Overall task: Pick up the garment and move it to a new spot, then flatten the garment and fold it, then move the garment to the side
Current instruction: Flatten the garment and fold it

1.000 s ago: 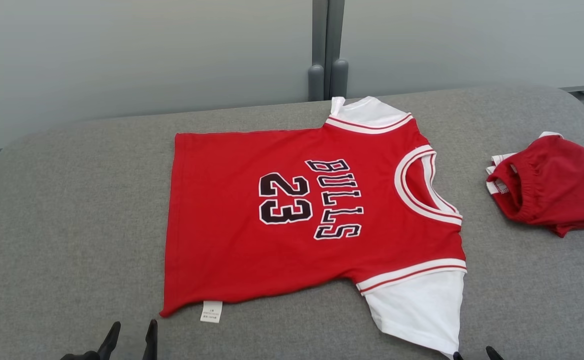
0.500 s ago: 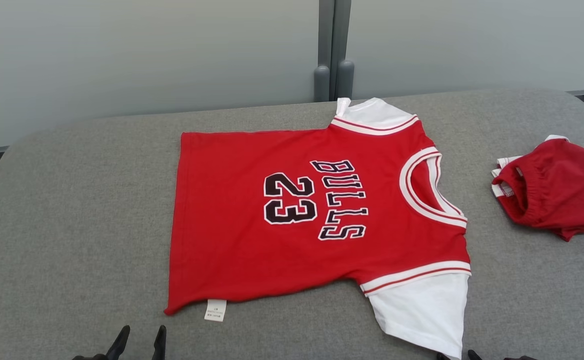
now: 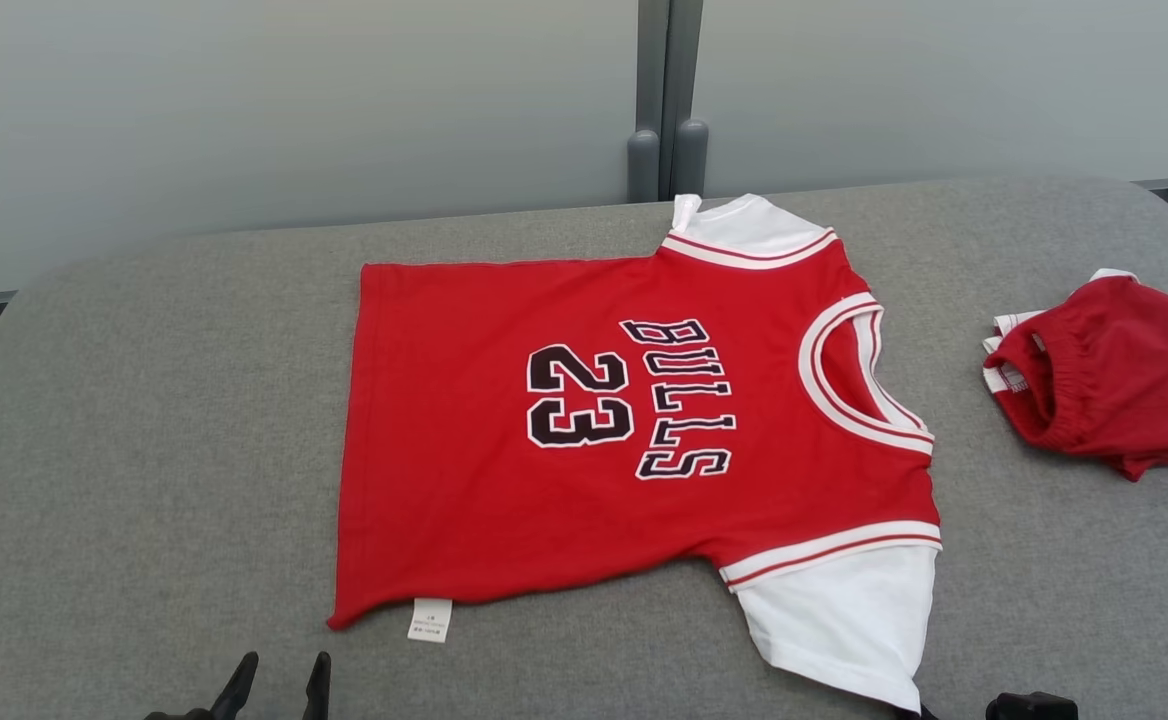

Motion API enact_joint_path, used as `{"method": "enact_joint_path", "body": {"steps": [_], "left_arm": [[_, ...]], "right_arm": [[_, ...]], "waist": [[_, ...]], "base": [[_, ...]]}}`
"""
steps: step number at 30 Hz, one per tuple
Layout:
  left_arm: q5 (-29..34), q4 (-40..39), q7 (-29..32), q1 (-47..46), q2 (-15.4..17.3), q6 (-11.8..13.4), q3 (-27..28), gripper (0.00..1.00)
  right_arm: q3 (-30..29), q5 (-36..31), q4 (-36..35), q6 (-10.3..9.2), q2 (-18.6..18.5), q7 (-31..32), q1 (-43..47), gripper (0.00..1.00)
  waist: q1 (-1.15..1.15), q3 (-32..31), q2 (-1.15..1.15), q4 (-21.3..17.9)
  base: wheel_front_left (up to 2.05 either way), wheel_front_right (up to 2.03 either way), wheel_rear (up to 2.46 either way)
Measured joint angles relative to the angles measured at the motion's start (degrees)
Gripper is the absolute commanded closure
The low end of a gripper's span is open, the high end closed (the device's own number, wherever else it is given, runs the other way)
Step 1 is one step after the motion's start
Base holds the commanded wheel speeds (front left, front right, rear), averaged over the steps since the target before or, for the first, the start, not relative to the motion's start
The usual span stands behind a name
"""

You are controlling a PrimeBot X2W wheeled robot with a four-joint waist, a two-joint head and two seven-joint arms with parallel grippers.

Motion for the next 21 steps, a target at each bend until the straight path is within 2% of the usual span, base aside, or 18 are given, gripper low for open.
{"method": "enact_joint_path", "body": {"steps": [8, 19, 20, 21], "left_arm": [[1.2, 2.7, 0.1, -1.2, 0.3, -1.0, -1.7, 0.0], [2.6, 8.2, 3.0, -7.4, 2.1, -2.0, -2.8, 0.0], [2.4, 8.8, 3.1, -7.5, 2.1, -2.0, -2.8, 0.04], [2.3, 9.4, 3.1, -7.5, 2.1, -2.1, -2.8, 0.12]], "right_arm": [[0.6, -0.4, 0.5, 0.74, -0.6, 0.0, -1.5, 1.0], [1.3, -0.9, 0.1, 1.24, -1.4, 0.0, -5.7, 1.0], [1.3, -0.9, 0.1, 1.24, -1.4, 0.0, -5.7, 1.0], [1.2, -0.9, 0.1, 1.24, -1.4, 0.0, -5.7, 1.0]], "waist": [[0.0, 0.6, 0.0, -1.2], [0.0, 3.0, 0.0, -4.5], [0.0, 3.1, 0.0, -4.8], [0.0, 3.3, 0.0, -5.1]], "base": [[0.0, 0.0, 0.0], [0.0, 0.0, 0.0], [0.0, 0.0, 0.0], [0.0, 0.0, 0.0]]}}
